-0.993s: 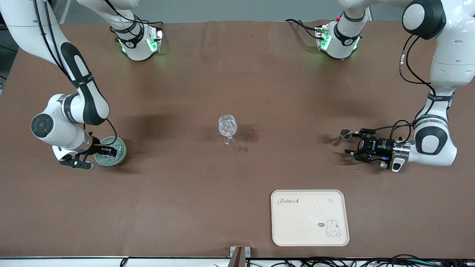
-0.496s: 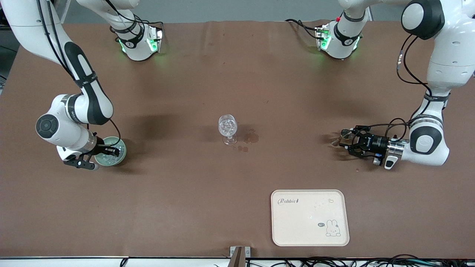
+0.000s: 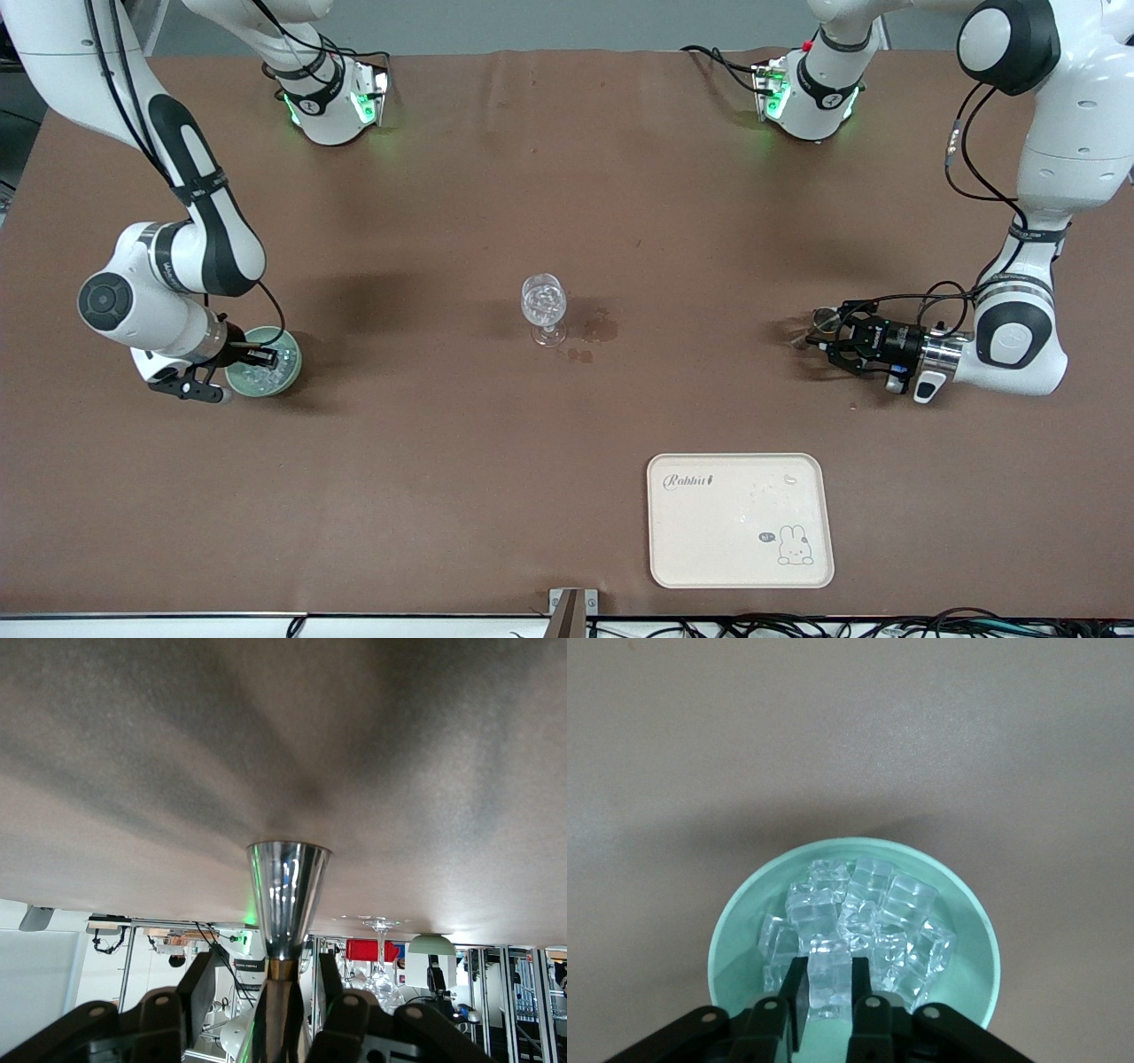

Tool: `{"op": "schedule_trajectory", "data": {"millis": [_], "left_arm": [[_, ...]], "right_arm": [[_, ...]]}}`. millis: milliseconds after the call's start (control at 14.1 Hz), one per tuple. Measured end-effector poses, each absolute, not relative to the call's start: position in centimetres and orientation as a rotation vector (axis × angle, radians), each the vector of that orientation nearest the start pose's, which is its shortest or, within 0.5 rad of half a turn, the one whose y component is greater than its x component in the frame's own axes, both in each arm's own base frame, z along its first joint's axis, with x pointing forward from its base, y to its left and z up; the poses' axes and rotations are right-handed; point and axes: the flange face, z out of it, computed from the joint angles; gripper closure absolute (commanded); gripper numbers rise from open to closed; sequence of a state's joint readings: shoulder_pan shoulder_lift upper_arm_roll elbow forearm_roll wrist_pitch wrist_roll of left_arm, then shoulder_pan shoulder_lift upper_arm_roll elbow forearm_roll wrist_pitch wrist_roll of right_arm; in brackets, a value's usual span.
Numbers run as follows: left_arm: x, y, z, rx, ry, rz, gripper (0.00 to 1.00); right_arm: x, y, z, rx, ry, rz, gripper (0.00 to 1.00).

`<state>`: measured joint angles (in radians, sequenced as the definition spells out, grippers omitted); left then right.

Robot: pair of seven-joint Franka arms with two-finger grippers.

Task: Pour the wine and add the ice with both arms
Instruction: 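Lift the ice with the right gripper while the left gripper lifts the jigger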

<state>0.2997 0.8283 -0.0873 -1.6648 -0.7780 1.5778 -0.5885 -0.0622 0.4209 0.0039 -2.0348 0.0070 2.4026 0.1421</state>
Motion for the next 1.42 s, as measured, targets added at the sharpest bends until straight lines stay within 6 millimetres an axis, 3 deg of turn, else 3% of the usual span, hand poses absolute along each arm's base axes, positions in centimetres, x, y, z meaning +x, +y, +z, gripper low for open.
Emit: {"op": "schedule_trajectory", "data": {"millis": [142, 284, 425, 638, 851, 993, 1205, 1418], "left_arm": [[58.3, 5.2, 11.6, 1.832, 1.255, -1.258, 0.53], [58.2, 5.2, 11.3, 1.831, 1.248, -1.258, 0.57], [58.2, 5.2, 11.3, 1.829, 1.247, -1.257, 0.60], [58.2, 5.2, 11.2, 1.822, 1.249, -1.257, 0.65], [58.3, 5.2, 11.1, 1.794, 1.252, -1.253, 0.72], [58.4, 5.1, 11.1, 1.786, 1.253, -1.251, 0.82], [58.4, 5.1, 11.2, 1.781, 1.254, -1.249, 0.98], [58.9, 4.9, 11.7, 1.786, 1.236, -1.246, 0.99]], "right_arm": [[59.3, -3.5, 23.1, -3.120, 0.322, 0.085, 0.80], [59.3, -3.5, 23.1, -3.120, 0.322, 0.085, 0.91], [59.3, -3.5, 23.3, -3.120, 0.324, 0.081, 0.96], [59.7, -3.5, 25.9, -3.120, 0.326, 0.069, 0.96], [60.3, -3.6, 33.6, -3.119, 0.326, 0.050, 0.96], [60.0, -3.6, 39.0, -3.118, 0.318, -0.034, 0.96], [58.2, -3.5, 44.8, -3.123, 0.267, -0.051, 0.96], [56.0, -3.0, 50.2, -3.127, 0.240, -0.014, 0.96]]}}
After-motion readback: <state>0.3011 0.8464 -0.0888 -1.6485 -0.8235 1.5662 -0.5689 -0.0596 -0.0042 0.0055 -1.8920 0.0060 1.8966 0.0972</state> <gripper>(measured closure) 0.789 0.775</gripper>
